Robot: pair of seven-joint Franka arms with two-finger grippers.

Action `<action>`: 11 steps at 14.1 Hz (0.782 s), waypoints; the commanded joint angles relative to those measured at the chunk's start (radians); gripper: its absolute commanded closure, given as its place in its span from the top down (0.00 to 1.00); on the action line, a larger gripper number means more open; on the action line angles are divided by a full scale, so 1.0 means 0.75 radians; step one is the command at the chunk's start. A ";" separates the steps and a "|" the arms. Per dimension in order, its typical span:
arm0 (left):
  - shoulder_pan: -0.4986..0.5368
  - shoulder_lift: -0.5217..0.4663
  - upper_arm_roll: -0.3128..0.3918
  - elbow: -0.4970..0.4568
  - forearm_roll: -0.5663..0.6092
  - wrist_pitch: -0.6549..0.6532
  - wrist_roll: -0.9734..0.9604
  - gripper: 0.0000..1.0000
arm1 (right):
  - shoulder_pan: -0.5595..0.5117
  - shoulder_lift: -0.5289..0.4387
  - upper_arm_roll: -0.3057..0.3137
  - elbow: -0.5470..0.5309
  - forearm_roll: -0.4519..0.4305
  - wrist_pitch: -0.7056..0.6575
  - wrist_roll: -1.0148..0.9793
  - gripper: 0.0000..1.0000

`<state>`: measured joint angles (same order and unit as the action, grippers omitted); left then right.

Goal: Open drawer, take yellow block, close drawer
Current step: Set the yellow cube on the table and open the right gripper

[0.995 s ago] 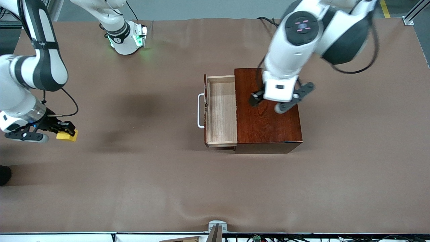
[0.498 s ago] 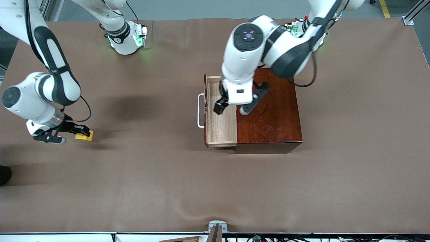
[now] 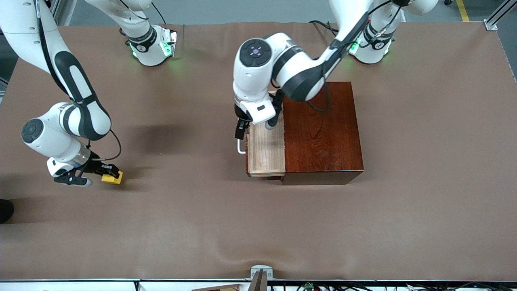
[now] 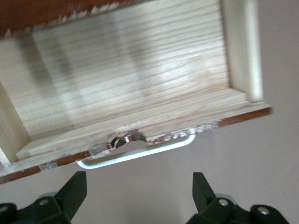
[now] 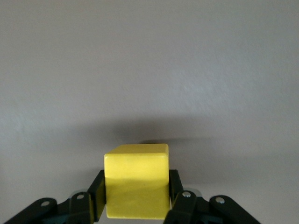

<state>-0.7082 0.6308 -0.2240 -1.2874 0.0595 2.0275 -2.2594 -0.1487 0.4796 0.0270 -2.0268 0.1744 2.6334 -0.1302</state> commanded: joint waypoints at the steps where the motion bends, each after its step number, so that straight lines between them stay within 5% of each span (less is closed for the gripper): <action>1: -0.035 0.079 0.025 0.054 0.021 0.086 -0.186 1.00 | 0.010 0.070 -0.001 0.121 0.029 -0.032 0.018 0.36; 11: -0.058 0.139 0.021 0.050 0.007 0.138 -0.332 1.00 | -0.019 0.130 -0.011 0.193 0.027 -0.132 0.032 0.38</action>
<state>-0.7368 0.7018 -0.2140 -1.2826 0.0570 2.1252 -2.4422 -0.1519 0.5607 0.0125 -1.9036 0.1756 2.5485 -0.1132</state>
